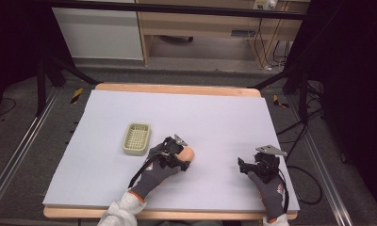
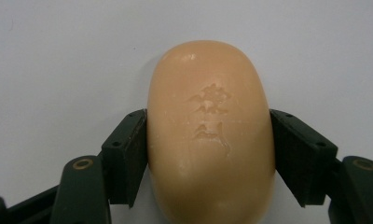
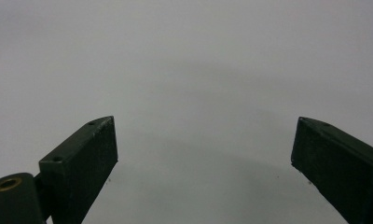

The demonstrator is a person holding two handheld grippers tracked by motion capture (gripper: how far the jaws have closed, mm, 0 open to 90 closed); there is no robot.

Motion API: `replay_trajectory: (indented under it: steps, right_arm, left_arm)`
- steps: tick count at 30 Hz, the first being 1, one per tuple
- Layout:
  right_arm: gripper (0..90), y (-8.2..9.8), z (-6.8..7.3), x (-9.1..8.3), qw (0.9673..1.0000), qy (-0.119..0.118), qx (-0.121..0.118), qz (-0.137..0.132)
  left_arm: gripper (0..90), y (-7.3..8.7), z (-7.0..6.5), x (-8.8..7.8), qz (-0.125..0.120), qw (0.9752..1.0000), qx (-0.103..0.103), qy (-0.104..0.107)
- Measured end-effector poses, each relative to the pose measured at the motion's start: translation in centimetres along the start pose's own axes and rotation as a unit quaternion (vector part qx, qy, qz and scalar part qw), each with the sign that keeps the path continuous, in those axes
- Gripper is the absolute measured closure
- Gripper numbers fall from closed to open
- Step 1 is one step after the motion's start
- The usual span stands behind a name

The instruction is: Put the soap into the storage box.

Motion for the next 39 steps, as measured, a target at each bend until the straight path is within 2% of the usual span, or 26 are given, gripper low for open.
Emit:
replay_trajectory:
  steps: [6, 13, 30, 39]
  right_arm:
    - [7.4, 0.0, 0.0, 0.0, 1.0, 0.001, 0.0, -0.001]
    - [7.4, 0.0, 0.0, 0.0, 1.0, 0.002, 0.0, 0.0]
    - [7.3, -0.1, 0.1, -0.2, 1.0, 0.003, -0.004, -0.005]
    - [7.3, -0.1, 0.2, -0.2, 1.0, 0.0, -0.005, -0.006]
  left_arm:
    - [31.5, -0.3, 0.0, -1.3, -0.015, 0.9999, 0.001, 0.004]
    - [31.6, 0.1, 0.5, -2.7, -0.022, 0.9997, 0.005, 0.001]
    - [31.6, 1.6, 3.2, -6.0, -0.052, 0.9981, -0.033, -0.007]
    - [31.6, 1.8, 5.0, -6.9, -0.06, 0.9966, -0.051, -0.021]
Point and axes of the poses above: each handheld gripper's, and its own axes: x roughly forward along the jaws, y roughly out of its underside, z roughly to its left, the point moved 7 cm from there along x, roughly forward along the jaws, and after that the axes turned 6 degrees about -y, right-handed, at the moved point
